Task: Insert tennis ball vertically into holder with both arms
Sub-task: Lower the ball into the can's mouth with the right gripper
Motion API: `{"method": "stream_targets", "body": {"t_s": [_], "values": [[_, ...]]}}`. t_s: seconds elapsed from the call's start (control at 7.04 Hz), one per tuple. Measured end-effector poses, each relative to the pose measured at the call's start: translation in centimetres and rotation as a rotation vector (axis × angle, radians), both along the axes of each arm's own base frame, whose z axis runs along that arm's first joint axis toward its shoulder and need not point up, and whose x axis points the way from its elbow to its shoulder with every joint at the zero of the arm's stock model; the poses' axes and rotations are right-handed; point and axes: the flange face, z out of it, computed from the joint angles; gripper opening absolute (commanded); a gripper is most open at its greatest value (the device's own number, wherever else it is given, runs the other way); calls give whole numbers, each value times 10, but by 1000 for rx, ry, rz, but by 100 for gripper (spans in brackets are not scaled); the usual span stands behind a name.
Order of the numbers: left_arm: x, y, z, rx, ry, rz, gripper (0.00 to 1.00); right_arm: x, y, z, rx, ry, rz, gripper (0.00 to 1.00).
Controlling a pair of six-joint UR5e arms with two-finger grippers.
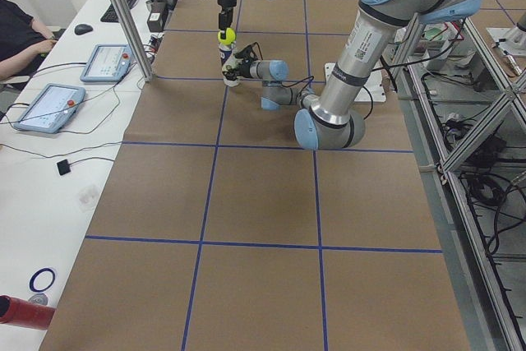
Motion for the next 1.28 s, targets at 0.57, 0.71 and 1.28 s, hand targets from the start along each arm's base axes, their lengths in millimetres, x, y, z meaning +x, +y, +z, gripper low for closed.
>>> {"method": "stream_targets", "body": {"t_s": [0.57, 0.71, 1.28], "values": [[1, 1, 0, 0, -1, 1, 75, -1, -1, 14, 3, 15, 1, 99], [1, 1, 0, 0, -1, 1, 75, -1, -2, 16, 2, 19, 4, 99], [1, 1, 0, -1, -3, 1, 75, 0, -1, 15, -2, 16, 12, 99]]}}
